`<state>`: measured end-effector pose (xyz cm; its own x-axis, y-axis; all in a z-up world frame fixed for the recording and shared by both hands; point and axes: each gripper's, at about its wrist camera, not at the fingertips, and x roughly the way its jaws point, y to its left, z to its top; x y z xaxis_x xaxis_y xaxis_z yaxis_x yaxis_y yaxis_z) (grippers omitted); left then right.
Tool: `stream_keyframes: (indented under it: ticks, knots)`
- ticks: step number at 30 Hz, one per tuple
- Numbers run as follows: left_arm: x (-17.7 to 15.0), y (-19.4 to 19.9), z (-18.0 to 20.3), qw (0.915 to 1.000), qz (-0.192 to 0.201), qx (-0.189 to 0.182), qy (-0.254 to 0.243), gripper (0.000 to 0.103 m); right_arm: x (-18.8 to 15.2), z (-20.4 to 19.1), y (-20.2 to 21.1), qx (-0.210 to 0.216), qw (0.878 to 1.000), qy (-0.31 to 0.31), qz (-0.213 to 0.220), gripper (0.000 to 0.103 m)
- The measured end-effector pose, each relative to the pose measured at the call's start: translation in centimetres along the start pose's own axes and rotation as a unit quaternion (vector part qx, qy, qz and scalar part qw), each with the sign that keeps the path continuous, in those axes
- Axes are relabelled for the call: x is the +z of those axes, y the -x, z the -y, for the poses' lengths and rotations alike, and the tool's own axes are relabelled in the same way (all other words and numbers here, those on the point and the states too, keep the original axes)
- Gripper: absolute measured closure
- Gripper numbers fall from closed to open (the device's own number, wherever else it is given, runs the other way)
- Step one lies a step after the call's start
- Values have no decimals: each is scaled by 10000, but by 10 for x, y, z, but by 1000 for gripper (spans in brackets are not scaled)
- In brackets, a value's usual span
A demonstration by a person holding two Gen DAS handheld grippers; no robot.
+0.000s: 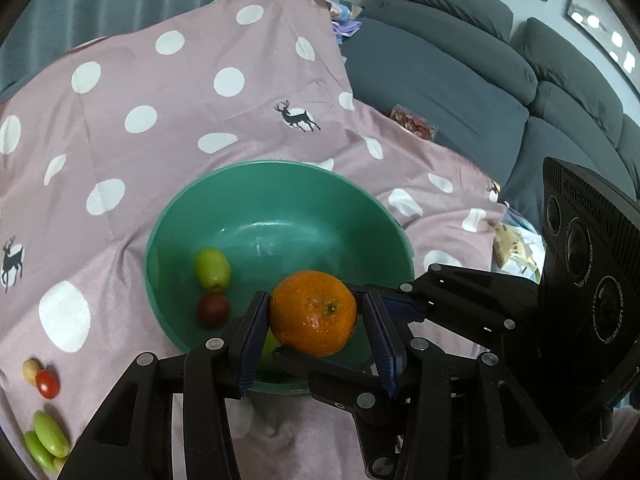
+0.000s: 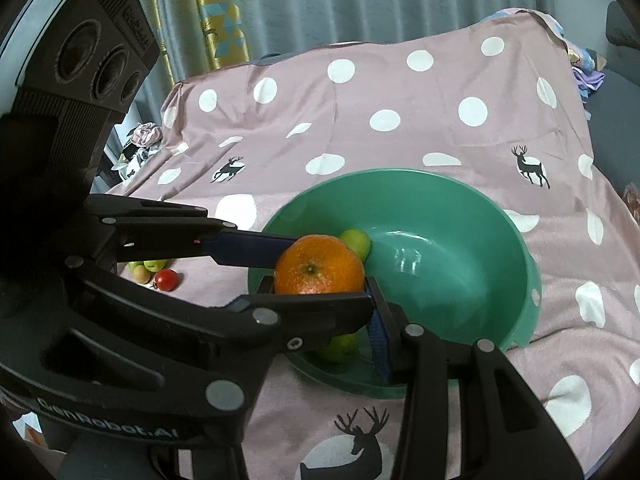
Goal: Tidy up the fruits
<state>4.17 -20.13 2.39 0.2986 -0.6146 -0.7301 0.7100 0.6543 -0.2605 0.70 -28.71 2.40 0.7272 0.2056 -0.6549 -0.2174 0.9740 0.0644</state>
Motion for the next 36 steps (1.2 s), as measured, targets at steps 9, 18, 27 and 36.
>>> stream_keyframes:
  ticks: [9,18,27,36]
  knots:
    - [1,-2,0,10000,-18,-11,-9,55,1,1,-2,-24,10000,-11,-38,59]
    - [2,-3,1,10000,-18,-3,-22,55,1,2,-3,-56,10000,-22,-42,59]
    - [3,-4,2,10000,-18,-1,-26,55,0,4,-2,-67,10000,-38,-34,59]
    - [3,-5,3,10000,-17,4,-29,55,1,7,-2,-83,9999,-53,-30,59]
